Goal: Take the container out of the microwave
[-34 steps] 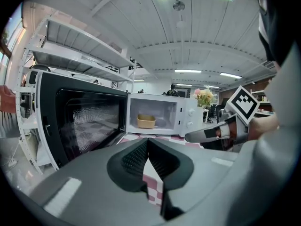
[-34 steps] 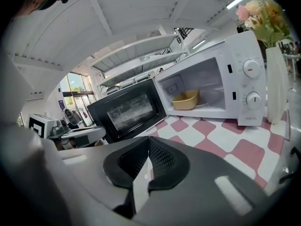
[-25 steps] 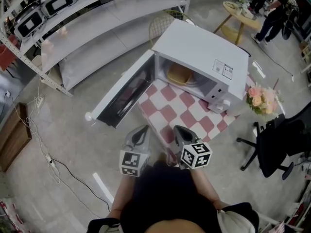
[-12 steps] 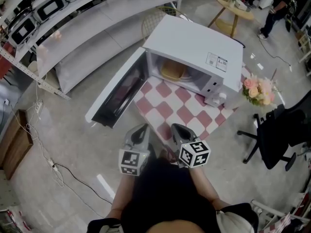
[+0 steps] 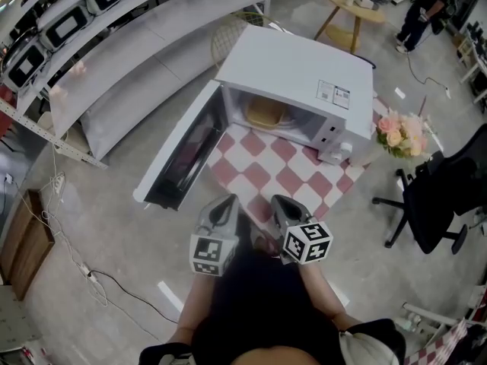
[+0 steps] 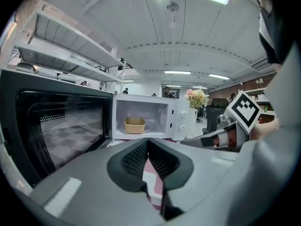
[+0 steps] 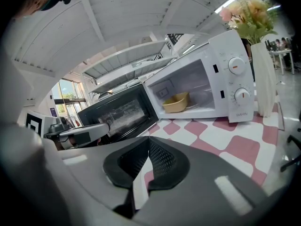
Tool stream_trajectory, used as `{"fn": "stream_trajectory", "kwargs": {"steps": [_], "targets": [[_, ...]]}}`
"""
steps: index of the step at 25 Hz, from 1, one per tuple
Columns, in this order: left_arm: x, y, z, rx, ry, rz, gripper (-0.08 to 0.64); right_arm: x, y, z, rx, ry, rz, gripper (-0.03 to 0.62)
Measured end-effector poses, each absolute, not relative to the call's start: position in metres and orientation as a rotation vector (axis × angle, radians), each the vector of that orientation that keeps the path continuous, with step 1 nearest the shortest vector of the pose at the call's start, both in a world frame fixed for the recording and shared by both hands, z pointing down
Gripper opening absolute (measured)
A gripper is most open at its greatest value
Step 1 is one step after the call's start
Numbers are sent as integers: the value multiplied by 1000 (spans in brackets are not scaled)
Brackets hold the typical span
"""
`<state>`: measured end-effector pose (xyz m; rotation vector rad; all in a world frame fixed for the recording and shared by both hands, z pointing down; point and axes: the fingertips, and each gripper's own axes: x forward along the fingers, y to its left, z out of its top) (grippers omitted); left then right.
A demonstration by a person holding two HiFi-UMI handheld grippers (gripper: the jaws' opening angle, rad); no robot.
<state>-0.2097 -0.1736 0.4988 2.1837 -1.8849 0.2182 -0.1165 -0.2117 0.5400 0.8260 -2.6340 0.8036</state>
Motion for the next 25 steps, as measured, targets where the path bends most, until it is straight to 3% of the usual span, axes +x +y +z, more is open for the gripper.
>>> {"fn": "stream_trajectory", "kwargs": {"steps": [25], "targets": [[-231, -243, 495, 2257, -1739, 232, 9, -126, -250, 525, 990, -2563, 841, 2]]}}
